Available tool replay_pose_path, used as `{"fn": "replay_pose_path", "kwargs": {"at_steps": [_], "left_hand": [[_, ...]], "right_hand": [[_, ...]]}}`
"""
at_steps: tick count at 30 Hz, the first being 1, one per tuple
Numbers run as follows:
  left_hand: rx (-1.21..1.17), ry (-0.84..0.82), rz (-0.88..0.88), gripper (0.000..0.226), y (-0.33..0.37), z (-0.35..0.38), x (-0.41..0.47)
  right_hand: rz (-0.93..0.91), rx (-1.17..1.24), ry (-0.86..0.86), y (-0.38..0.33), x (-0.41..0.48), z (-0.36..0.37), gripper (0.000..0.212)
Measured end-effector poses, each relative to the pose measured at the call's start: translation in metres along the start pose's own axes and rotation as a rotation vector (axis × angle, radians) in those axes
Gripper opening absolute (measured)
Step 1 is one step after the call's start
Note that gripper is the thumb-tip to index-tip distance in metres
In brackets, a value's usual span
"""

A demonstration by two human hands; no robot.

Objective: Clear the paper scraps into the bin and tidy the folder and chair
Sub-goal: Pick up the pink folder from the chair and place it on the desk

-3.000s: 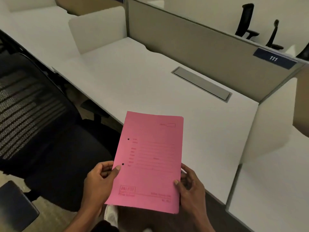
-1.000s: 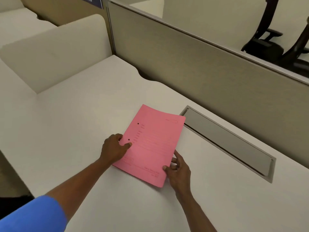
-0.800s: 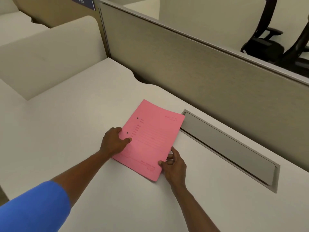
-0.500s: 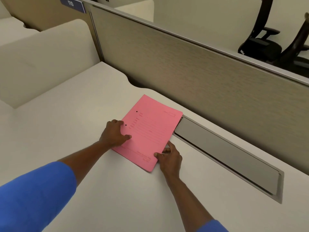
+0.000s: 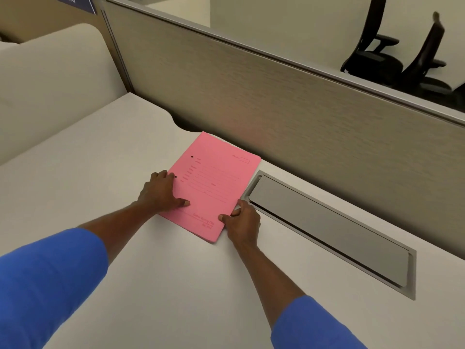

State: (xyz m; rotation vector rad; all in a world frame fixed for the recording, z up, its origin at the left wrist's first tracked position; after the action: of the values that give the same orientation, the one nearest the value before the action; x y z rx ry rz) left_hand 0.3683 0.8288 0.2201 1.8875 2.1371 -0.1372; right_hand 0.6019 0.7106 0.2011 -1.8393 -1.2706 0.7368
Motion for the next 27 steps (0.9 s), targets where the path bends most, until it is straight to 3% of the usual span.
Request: {"fn": "replay_pose_path", "kwargs": {"at_steps": [5,19,23,27], "left_hand": [[0.039,-0.004,0.023,0.11,0.006,0.001,0.01],[0.04,0.054,0.082,0.104,0.003,0.002,-0.001],[-0.046,0.13,0.083,0.082,-0.011,0.0,-0.031],[-0.162,0.155,0.106,0.045,-0.04,0.002,-0.086]], "right_hand": [[0.006,-0.114,0.007,0.001,0.003,0.003,0.054],[0.0,-0.173,-0.033,0.011,-0.003,0.001,0.058],[0.001,-0.221,-0.092,0.023,-0.033,-0.011,0.05],[0.016,-0.217,-0.128,0.027,-0.083,-0.018,0.034]]}}
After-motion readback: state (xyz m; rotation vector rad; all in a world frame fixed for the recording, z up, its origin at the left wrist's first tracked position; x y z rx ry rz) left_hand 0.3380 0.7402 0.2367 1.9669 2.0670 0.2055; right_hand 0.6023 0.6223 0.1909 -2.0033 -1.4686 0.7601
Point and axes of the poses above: each hand's wrist, its own x-axis towards the middle knuckle, its own z-axis out of the palm, y = z × x, the point moved 5 cm from there along x, towards the middle knuckle, and after that the axes turned 12 degrees about -z, right-handed, at the moved point
